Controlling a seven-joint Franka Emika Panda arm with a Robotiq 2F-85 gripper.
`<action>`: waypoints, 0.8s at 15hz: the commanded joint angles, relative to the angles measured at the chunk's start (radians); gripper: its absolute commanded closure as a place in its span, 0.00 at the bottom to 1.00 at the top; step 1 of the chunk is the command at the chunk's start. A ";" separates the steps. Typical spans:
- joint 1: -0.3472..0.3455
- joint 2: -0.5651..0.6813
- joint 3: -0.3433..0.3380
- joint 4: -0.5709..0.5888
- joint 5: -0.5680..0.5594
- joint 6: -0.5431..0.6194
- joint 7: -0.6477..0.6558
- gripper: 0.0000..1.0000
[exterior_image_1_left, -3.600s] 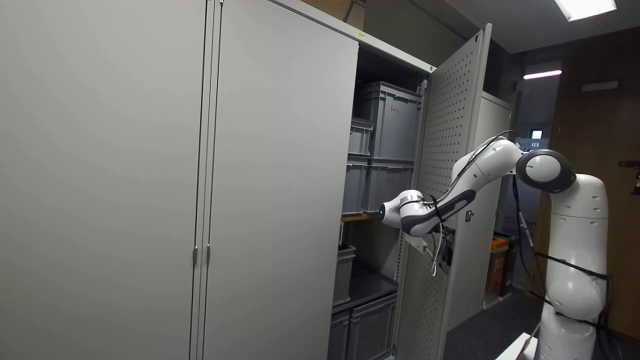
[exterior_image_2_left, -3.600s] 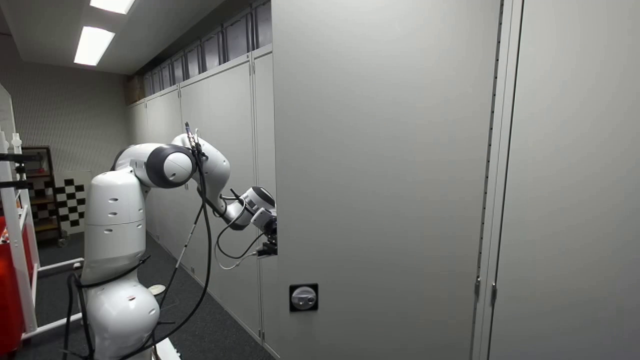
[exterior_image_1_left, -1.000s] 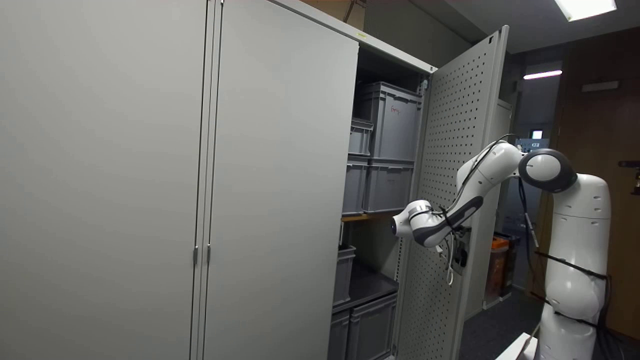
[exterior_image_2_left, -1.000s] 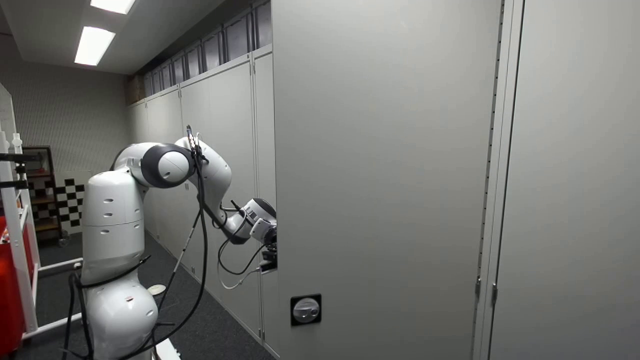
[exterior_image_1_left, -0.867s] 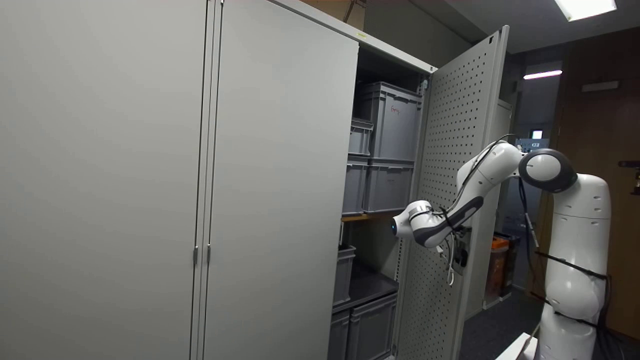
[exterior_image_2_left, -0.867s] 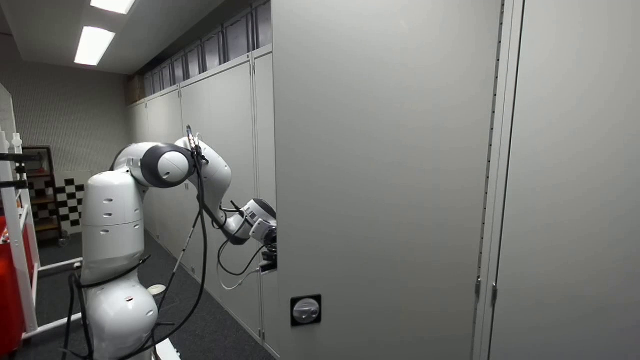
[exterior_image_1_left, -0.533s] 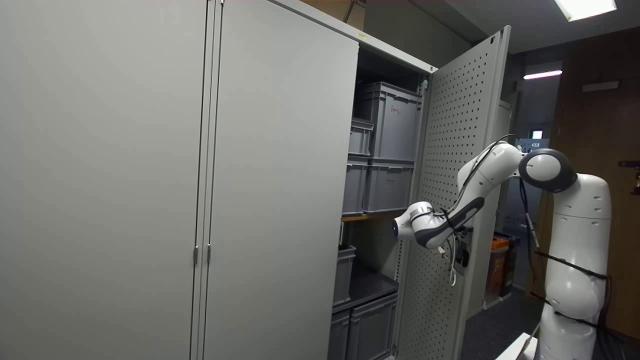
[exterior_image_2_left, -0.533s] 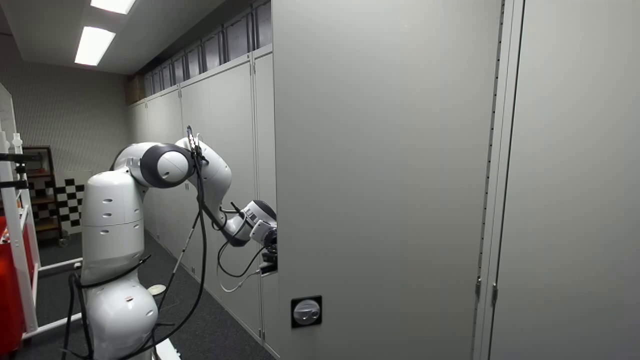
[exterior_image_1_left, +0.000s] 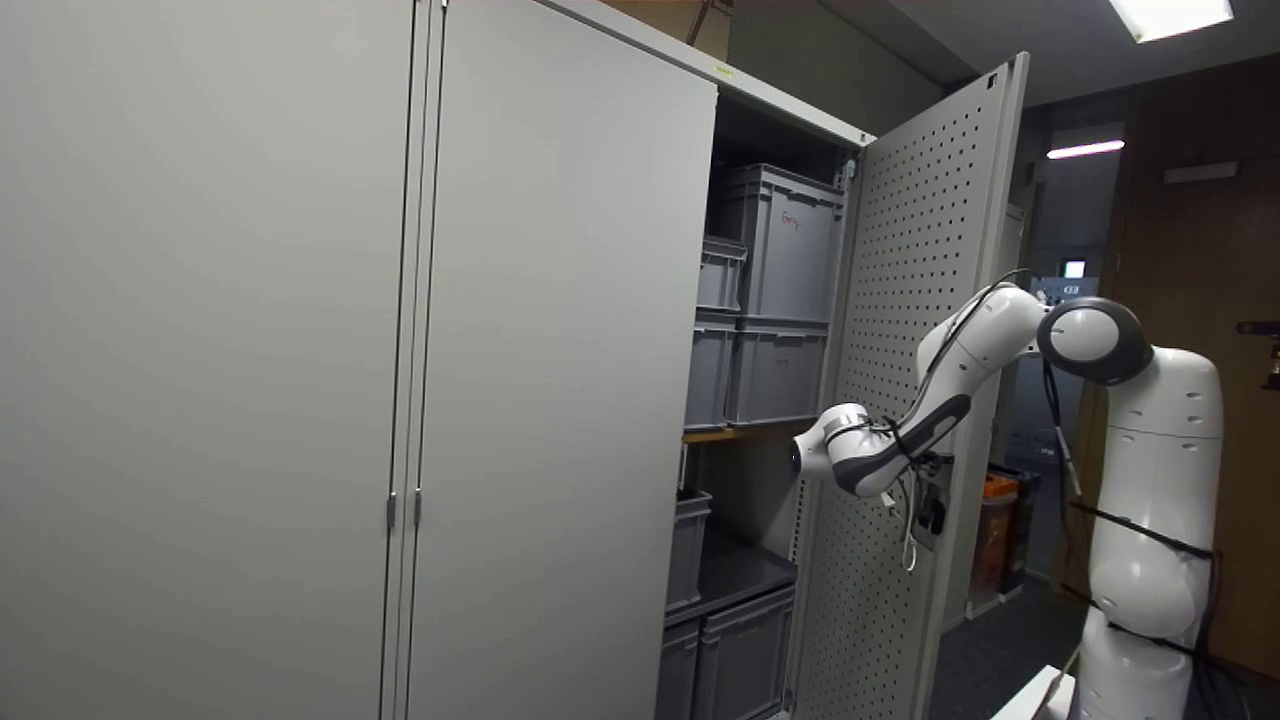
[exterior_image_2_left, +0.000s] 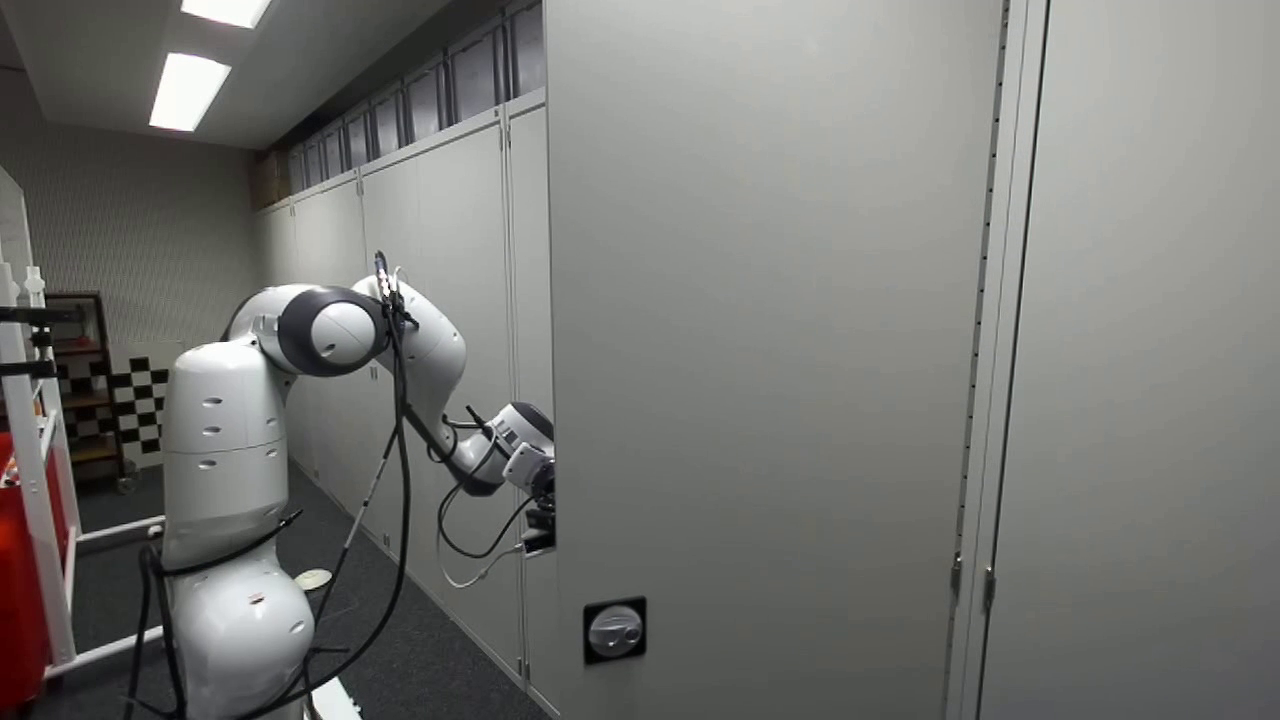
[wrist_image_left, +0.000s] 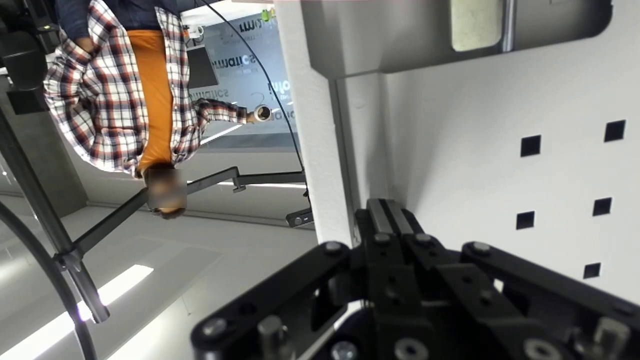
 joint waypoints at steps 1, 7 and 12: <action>-0.032 -0.066 -0.017 -0.006 -0.149 0.016 0.000 1.00; -0.044 -0.070 -0.035 -0.017 -0.161 0.024 0.000 1.00; -0.060 -0.073 -0.044 -0.024 -0.167 0.034 0.000 1.00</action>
